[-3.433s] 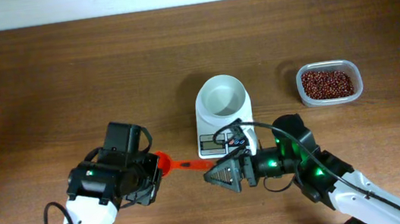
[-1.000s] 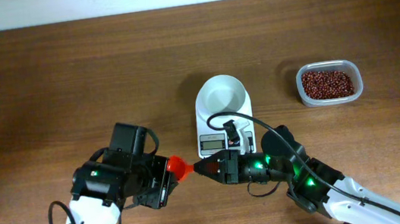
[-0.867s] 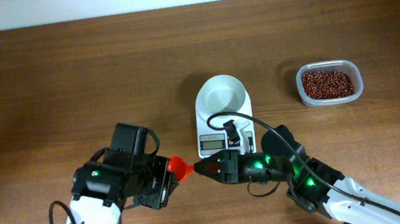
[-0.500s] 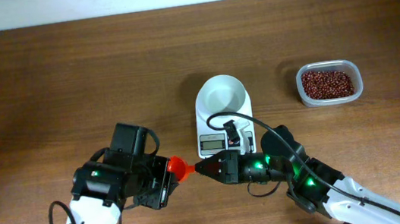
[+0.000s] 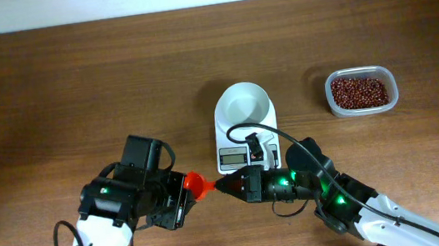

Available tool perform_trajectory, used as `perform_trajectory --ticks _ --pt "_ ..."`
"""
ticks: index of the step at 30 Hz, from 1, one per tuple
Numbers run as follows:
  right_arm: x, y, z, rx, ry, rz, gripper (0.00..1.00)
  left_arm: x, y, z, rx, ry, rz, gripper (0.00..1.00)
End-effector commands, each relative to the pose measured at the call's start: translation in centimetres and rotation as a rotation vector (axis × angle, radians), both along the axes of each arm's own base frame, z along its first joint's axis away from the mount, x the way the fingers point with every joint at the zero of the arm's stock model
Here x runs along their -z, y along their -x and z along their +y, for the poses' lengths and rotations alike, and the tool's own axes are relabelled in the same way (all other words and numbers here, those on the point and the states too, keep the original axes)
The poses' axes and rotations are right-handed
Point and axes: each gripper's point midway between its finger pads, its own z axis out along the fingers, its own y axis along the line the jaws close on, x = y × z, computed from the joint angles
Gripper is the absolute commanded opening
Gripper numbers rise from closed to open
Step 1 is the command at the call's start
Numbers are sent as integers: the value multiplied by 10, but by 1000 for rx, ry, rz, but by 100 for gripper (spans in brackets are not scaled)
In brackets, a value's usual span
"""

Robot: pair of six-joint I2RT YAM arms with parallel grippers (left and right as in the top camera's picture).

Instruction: Scoop and weigh 50g on scale

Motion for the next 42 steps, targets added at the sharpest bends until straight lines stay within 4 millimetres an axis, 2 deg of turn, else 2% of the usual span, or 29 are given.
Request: perform_trajectory --ticks 1,6,8,12,42 --pt "-7 2 4 -22 -13 -19 7 1 -1 4 28 -32 -29 0" --pt "-7 3 4 -26 -14 -18 4 1 -1 4 64 -40 -46 0" --pt "-7 4 5 -30 -15 -17 13 1 -2 6 80 -50 -58 0" --pt "-8 5 5 -36 -17 -15 19 2 -2 7 99 -62 -69 0" --pt "-9 10 6 -66 -24 -11 19 2 -3 8 103 -68 -73 0"
